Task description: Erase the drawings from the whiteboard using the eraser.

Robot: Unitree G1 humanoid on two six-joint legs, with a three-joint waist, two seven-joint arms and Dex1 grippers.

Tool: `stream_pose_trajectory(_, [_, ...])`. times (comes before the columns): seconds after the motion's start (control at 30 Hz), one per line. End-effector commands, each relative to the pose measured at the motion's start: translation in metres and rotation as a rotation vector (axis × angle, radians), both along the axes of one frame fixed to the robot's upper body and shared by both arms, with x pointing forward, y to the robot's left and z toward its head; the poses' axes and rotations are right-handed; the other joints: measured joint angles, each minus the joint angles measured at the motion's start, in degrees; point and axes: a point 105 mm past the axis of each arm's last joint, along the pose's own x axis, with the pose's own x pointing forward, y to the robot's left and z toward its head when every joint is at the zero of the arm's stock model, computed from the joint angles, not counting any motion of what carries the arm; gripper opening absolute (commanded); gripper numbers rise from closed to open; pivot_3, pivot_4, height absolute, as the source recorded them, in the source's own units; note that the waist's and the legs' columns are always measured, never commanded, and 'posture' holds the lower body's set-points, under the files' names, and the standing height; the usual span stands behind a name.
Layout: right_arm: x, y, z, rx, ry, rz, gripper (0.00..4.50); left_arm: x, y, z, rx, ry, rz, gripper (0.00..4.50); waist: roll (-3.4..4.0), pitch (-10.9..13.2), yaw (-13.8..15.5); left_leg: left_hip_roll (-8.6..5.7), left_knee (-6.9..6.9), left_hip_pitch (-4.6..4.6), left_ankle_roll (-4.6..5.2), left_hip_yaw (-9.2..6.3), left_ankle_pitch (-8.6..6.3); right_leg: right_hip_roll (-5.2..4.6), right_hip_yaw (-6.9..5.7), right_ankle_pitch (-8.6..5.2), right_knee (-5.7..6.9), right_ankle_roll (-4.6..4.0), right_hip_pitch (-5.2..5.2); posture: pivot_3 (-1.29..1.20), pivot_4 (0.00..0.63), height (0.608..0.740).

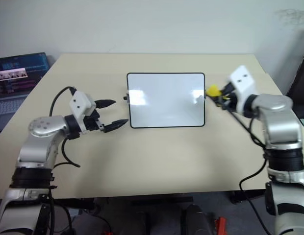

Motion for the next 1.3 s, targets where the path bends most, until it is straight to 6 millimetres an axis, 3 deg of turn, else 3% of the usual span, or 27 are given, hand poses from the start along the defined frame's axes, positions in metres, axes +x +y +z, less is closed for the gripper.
stream_pose_trajectory(0.03, [-0.011, -0.022, -0.012, 0.011, 0.062, -0.097, 0.96, -0.011, -0.02, 0.012, -0.002, -0.01, -0.114, 4.5, 0.0, 0.0, 0.0, 0.0, 0.0, 0.0, 0.0, 0.0, 0.0, 0.0, 0.01, -0.08, 0.0, 0.12, 0.0, 0.0, 0.15, 0.74])
stream_pose_trajectory(0.13, [-0.017, -0.042, -0.033, 0.092, 0.135, -0.225, 0.96, -0.013, -0.046, 0.013, -0.018, -0.012, -0.209, 4.5, 0.0, 0.0, 0.0, -0.01, 0.0, 0.01, 0.0, 0.07, 0.0, 0.0, 0.09, -0.1, 0.01, 0.16, 0.0, 0.0, 0.15, 0.74])
stream_pose_trajectory(0.2, [-0.02, -0.046, -0.041, 0.088, 0.157, -0.256, 0.96, -0.013, -0.052, 0.013, -0.027, -0.01, -0.228, 4.5, 0.0, 0.0, -0.1, -0.01, 0.03, 0.02, 0.0, 0.1, 0.0, 0.0, 0.13, -0.09, 0.01, 0.17, 0.0, 0.0, 0.15, 0.74])
stream_pose_trajectory(0.33, [-0.027, -0.063, -0.059, 0.095, 0.205, -0.361, 0.96, -0.017, -0.087, -0.001, -0.034, 0.042, -0.356, 4.5, 0.0, 0.0, -0.2, -0.01, 0.04, 0.09, 0.0, 0.16, 0.0, 0.01, 0.2, -0.1, 0.02, 0.19, 0.02, 0.0, 0.15, 0.74])
stream_pose_trajectory(0.6, [-0.03, -0.084, -0.068, 0.111, 0.246, -0.429, 0.96, -0.02, -0.114, -0.012, -0.031, 0.086, -0.463, 4.5, 0.0, 0.0, -0.2, -0.01, 0.04, 0.1, 0.0, 0.21, 0.0, 0.02, 0.25, -0.1, -0.01, 0.2, 0.03, 0.0, 0.15, 0.74])
stream_pose_trajectory(0.8, [-0.029, -0.085, -0.075, 0.115, 0.278, -0.406, 0.96, -0.022, -0.113, -0.014, -0.028, 0.096, -0.474, 4.5, 0.0, 0.0, -0.3, -0.02, 0.03, 0.11, 0.0, 0.22, 0.0, 0.02, 0.26, -0.1, -0.03, 0.21, 0.05, 0.0, 0.15, 0.74])
stream_pose_trajectory(1.17, [-0.025, -0.085, -0.068, 0.112, 0.259, -0.395, 4.47, -0.019, -0.102, -0.015, -0.033, 0.093, -0.426, 4.5, 0.0, 0.0, -0.2, -0.02, 0.04, 0.1, 0.0, 0.22, 0.0, 0.02, 0.26, -0.11, -0.03, 0.22, 0.05, 0.0, 0.15, 0.74])
stream_pose_trajectory(1.3, [-0.024, -0.075, -0.042, 0.107, 0.17, -0.338, 4.47, -0.007, -0.088, 0.001, -0.131, 0.032, -0.308, 4.5, 0.02, 0.0, -0.3, -0.01, 0.04, 0.1, 0.0, 0.22, 0.0, 0.02, 0.26, -0.11, -0.04, 0.22, 0.04, 0.0, 0.15, 0.74])
